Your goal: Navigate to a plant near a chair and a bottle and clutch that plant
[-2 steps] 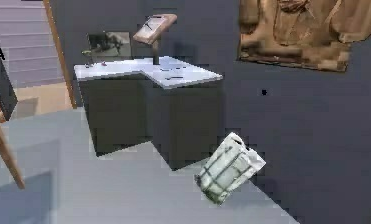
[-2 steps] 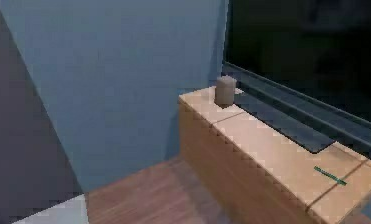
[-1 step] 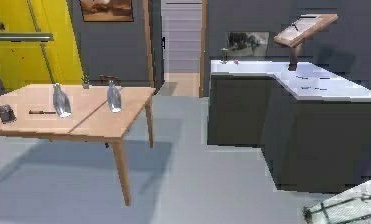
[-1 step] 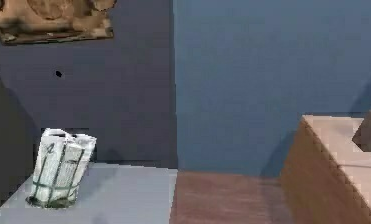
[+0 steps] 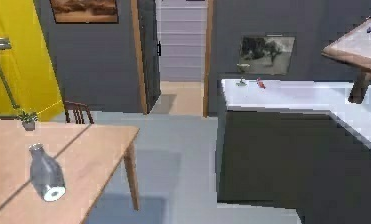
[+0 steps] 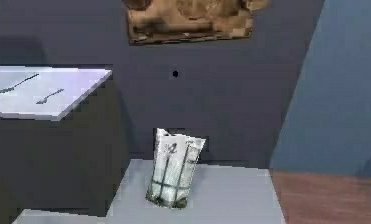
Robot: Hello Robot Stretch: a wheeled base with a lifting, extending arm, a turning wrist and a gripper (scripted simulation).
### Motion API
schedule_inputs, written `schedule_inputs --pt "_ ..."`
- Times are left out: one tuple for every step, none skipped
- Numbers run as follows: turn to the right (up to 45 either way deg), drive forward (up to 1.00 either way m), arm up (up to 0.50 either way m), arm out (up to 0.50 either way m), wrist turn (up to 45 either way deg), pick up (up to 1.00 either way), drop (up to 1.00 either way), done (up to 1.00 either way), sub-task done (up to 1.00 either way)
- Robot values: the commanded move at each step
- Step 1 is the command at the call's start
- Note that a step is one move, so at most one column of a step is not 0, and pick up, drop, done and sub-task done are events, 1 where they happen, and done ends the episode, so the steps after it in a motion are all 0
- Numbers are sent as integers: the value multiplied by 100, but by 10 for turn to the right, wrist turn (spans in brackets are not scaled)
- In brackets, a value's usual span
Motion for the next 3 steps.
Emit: schedule_inputs --pt "-450 0 0 0 0 0 0 0 0" --pt "-450 0 0 0 0 0 0 0 0" --pt "-450 0 0 0 0 0 0 0 0"
